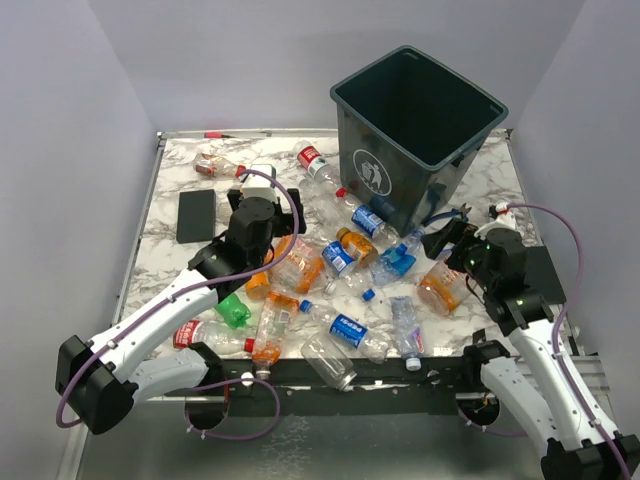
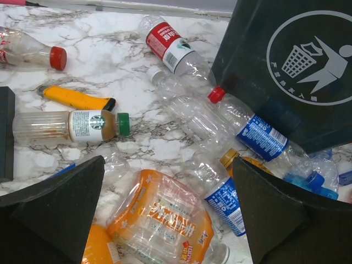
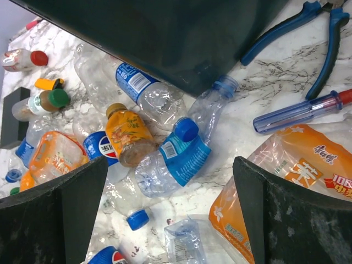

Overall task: Put the plastic bottles in the bin
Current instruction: Pick up the plastic bottle at the center of the board.

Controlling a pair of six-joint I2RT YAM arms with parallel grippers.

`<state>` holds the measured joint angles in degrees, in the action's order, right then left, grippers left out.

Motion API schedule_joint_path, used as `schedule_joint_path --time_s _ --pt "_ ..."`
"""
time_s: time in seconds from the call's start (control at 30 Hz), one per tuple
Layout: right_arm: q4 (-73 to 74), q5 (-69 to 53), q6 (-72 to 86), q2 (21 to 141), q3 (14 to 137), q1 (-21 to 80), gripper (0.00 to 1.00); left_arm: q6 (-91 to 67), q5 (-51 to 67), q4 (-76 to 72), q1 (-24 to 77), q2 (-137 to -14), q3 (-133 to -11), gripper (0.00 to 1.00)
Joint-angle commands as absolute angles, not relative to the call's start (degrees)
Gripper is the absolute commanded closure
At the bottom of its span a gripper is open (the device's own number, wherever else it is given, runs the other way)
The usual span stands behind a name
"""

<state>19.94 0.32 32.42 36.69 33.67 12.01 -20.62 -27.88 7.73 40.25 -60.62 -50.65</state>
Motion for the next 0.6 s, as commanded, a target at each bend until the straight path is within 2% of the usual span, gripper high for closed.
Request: schedule_joint_path --time_s 0.0,0.23,0.57 --pt "22.7 -1.0 28.3 35.4 36.5 12.2 0.00 -20.9 -27.9 6.4 40.5 -59.5 -50.4 0.01" --pt "26.7 -5.3 25.0 35.9 39.0 12.2 0.03 -20.3 -25.3 6.2 40.5 -59.9 -50.4 0.01" --pt "27.9 -3.1 28.2 42.7 38.5 17.1 0.04 -20.1 -25.0 5.6 40.5 -60.4 -50.0 0.01"
